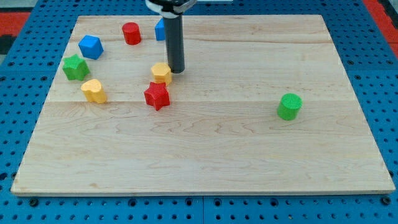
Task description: Place the green circle at top center of the board
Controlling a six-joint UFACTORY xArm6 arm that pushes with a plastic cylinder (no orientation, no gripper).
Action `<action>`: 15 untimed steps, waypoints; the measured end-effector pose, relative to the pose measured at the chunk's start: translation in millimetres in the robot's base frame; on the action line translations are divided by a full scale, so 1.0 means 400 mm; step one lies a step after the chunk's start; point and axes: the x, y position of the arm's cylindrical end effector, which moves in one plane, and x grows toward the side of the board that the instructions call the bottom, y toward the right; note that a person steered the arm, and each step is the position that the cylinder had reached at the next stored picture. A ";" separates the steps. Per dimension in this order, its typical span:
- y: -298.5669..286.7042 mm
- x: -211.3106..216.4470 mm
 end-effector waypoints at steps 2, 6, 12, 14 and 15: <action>0.228 -0.055; 0.620 0.331; 0.455 0.119; 0.459 -0.081; 0.508 -0.075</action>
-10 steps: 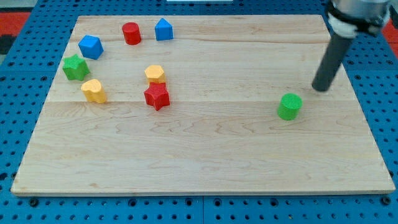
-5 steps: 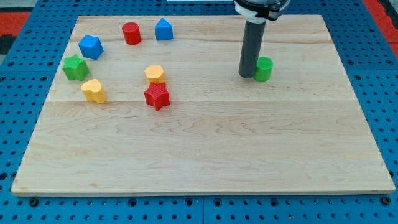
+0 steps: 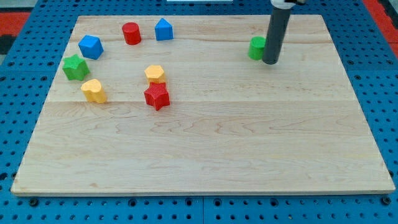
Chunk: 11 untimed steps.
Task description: Place the green circle at top center of the board
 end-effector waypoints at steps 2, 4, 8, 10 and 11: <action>-0.100 -0.184; -0.179 -0.251; -0.236 -0.185; -0.246 -0.175; -0.146 -0.145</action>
